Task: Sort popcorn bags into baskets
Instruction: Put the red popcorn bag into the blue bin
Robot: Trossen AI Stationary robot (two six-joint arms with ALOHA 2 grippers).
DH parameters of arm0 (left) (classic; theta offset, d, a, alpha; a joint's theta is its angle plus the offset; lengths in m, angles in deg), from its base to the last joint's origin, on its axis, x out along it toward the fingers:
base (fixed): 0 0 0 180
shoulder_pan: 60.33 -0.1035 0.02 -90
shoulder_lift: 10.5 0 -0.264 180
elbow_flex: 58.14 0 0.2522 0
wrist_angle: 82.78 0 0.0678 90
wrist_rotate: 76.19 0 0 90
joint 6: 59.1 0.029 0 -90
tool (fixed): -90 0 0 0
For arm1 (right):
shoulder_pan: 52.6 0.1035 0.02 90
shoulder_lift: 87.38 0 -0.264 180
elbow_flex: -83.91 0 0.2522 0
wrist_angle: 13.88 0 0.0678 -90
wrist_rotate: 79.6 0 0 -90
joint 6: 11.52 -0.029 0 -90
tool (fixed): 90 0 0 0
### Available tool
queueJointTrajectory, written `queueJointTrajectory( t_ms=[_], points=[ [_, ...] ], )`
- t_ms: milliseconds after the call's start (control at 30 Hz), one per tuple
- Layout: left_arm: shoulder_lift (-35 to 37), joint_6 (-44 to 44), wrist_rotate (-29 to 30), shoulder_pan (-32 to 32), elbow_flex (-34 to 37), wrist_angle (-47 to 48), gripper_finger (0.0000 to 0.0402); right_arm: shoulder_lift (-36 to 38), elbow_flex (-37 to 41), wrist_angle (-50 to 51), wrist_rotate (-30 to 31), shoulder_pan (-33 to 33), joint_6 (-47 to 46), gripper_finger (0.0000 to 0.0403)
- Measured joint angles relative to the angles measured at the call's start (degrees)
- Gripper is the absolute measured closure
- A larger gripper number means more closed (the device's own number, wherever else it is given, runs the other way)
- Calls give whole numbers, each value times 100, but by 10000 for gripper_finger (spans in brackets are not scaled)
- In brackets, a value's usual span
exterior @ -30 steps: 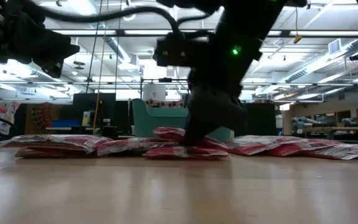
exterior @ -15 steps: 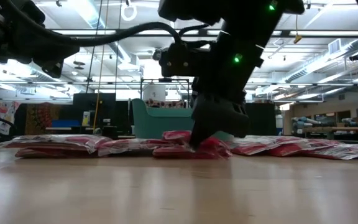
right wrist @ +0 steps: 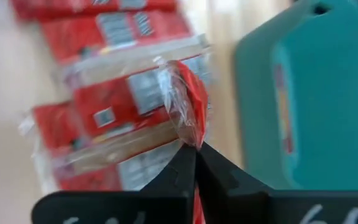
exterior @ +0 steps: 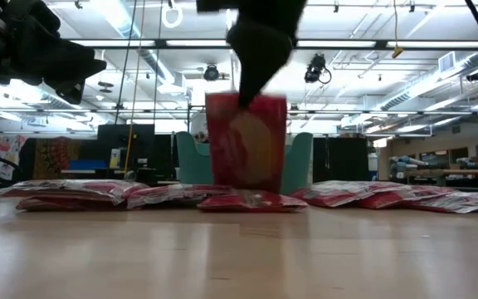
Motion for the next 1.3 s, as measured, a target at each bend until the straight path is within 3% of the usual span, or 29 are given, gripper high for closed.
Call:
queueJointTrajectory(
  t_ms=[267,500,900,1100,1300],
  points=[
    [-1,-2,0,0,0,-1,285,1,-1382,1034,352,-306,95,396],
    [1,0,1,0,-2,-1,285,1,-2370,1170,404,-813,234,392],
    [-1,-2,1,0,0,-1,285,382,-2275,632,615,-1827,683,393],
    [-1,-2,1,0,-1,3,285,382,-1901,364,-19,-2359,688,393],
    [0,0,0,0,-2,1,285,389,-1315,-600,-755,-2770,892,393]
  ],
)
